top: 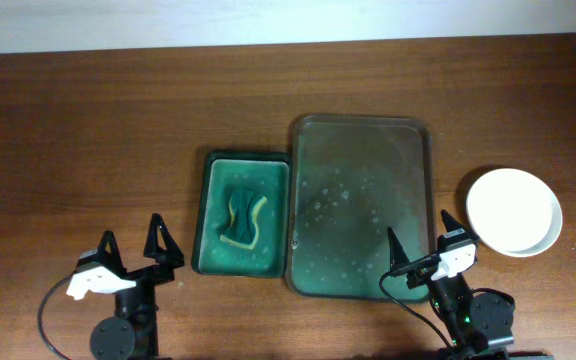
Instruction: Clean dirty plates on tray and stack at the side
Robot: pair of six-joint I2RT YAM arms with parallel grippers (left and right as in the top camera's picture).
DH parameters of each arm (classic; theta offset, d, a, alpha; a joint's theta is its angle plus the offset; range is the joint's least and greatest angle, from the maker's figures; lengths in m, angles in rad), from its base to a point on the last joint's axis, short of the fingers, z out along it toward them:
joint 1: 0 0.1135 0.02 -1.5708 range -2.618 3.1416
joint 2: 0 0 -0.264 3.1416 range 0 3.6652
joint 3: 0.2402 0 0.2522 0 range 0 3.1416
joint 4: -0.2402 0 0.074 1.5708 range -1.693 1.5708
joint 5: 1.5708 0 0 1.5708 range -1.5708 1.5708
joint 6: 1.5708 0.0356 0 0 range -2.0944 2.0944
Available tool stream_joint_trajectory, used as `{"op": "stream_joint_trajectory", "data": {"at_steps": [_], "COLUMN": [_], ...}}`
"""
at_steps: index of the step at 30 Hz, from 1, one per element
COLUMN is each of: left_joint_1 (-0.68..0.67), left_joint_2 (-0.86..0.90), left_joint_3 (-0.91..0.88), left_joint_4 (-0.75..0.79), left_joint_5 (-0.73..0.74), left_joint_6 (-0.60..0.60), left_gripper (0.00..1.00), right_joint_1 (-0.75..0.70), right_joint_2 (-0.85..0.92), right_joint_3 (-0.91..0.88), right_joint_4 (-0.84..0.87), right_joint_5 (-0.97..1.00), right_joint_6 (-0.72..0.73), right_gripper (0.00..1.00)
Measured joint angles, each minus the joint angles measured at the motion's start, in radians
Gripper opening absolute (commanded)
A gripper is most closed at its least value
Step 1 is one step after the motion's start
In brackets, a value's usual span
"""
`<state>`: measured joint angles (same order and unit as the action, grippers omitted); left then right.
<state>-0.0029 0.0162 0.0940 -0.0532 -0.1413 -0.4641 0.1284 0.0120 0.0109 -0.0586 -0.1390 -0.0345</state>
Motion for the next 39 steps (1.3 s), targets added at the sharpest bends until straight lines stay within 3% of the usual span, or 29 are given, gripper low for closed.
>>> {"op": "stream_joint_trajectory", "data": {"at_steps": [2, 4, 39], "left_joint_1": [0.001, 0.001, 0.001], "left_joint_2": [-0.003, -0.002, -0.003], "left_joint_3": [-0.058, -0.08, -0.082], "left_joint_4": [0.048, -0.011, -0.01], "left_joint_5": [-0.001, -0.013, -0.027], "left_joint_6": [0.001, 0.001, 0.001], "left_gripper": [0.99, 0.99, 0.99], "right_joint_1": [0.0, 0.0, 0.0], "right_joint_2": [0.0, 0.0, 0.0], "right_joint_3": [0.0, 0.0, 0.0], "right_joint_4": [0.0, 0.0, 0.0], "right_joint_5": [0.0, 0.0, 0.0], "right_joint_6": [0.0, -0.001, -0.001], "right_gripper": [0.98, 0.98, 0.99]}}
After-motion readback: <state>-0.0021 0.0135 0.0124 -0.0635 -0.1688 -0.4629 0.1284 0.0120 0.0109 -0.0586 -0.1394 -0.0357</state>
